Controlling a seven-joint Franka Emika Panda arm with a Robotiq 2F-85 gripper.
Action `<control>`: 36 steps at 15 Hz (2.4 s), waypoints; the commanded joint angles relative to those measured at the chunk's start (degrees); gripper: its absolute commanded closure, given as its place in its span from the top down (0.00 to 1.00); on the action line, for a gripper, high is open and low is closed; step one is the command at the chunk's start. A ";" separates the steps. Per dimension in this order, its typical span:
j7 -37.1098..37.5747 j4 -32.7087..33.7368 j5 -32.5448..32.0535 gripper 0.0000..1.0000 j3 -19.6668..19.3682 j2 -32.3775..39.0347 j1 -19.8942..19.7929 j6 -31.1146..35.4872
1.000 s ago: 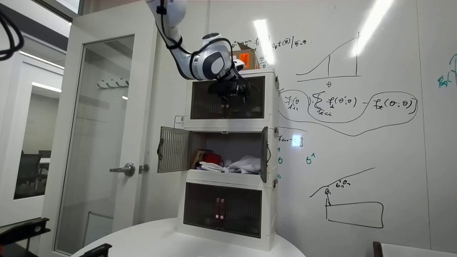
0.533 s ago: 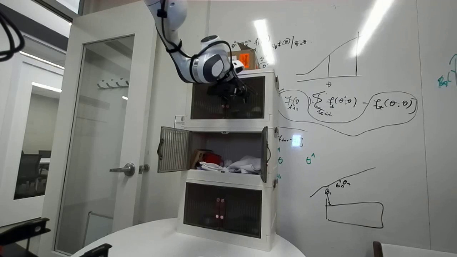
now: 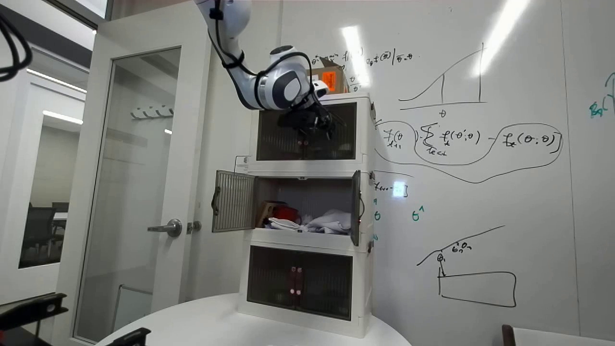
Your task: Close the top right cabinet door
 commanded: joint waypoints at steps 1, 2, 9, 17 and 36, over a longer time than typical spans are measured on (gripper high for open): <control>-1.14 -4.21 -1.30 1.00 -1.36 -4.28 -0.49 -4.27; -1.12 -4.86 -1.58 1.00 -1.99 -5.04 -0.41 -5.46; -5.39 -8.60 0.16 1.00 -0.42 -7.57 -3.16 -14.75; -7.20 -6.48 3.53 1.00 2.04 -4.31 -4.88 -15.94; -8.91 2.09 1.73 1.00 4.06 5.73 -2.92 2.14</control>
